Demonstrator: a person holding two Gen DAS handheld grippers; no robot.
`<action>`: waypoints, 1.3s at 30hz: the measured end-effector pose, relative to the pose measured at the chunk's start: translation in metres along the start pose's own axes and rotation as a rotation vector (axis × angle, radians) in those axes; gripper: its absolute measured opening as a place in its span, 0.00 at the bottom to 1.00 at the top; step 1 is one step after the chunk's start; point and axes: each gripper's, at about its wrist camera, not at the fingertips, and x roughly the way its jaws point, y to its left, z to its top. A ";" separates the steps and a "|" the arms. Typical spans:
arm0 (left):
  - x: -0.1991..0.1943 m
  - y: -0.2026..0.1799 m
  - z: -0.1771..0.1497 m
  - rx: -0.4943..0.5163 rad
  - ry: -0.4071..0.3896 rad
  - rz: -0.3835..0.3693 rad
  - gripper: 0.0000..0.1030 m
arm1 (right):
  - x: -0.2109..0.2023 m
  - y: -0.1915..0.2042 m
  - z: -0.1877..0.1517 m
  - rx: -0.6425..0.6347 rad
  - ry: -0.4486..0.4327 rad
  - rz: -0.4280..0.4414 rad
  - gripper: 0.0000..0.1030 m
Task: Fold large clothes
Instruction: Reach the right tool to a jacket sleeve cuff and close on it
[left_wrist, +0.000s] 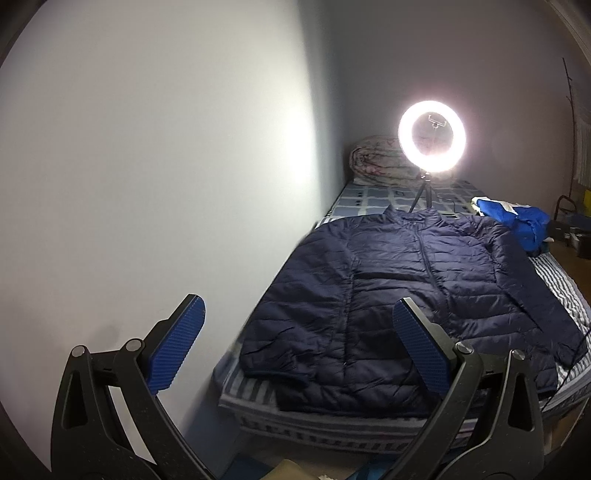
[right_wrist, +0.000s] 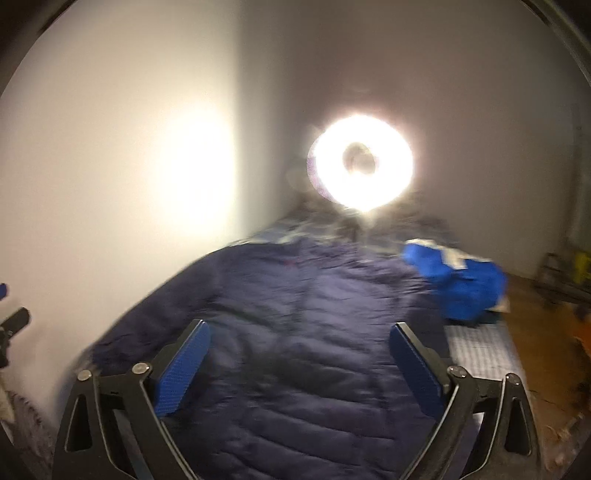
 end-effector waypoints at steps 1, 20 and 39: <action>0.001 0.004 -0.003 -0.007 0.006 0.001 1.00 | 0.010 0.010 0.003 -0.018 0.023 0.064 0.91; 0.008 0.048 -0.047 -0.111 0.153 0.015 0.72 | 0.137 0.238 -0.046 -0.552 0.300 0.711 0.52; 0.022 0.079 -0.066 -0.226 0.235 0.044 0.70 | 0.242 0.363 -0.138 -0.781 0.502 0.719 0.52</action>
